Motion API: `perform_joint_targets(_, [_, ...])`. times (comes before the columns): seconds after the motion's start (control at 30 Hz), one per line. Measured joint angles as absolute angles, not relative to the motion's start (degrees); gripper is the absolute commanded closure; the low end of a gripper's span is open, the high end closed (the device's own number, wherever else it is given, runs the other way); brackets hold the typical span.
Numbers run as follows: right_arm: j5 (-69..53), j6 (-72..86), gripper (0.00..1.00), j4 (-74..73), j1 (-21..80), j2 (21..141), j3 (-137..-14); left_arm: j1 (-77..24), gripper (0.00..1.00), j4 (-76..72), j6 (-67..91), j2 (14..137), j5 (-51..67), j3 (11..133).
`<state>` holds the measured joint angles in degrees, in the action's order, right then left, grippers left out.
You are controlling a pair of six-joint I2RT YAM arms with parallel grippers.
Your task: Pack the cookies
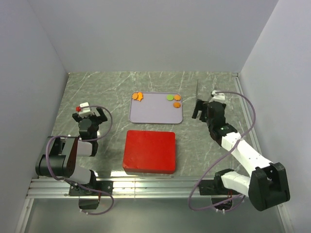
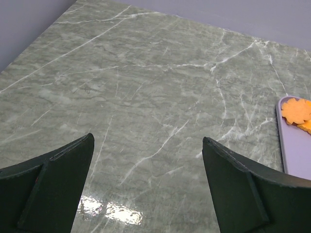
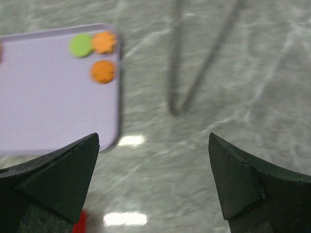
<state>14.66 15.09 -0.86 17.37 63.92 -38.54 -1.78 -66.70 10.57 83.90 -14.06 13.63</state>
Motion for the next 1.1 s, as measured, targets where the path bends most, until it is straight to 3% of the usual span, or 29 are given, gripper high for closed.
perform_joint_targets(0.43, [18.00,14.24,0.00,30.33,5.65,64.42,-18.06,-1.78,0.01,-66.70,10.57,83.90,-13.76,13.63])
perform_joint_targets(0.77, [11.40,8.27,0.00,54.00,2.96,73.54,-13.39,-1.78,0.01,-66.70,10.57,83.90,-13.76,13.63])
perform_joint_targets(1.1, [7.25,5.63,0.00,59.64,2.98,75.11,-12.49,-1.78,0.01,-66.70,10.57,83.90,-13.76,13.63])
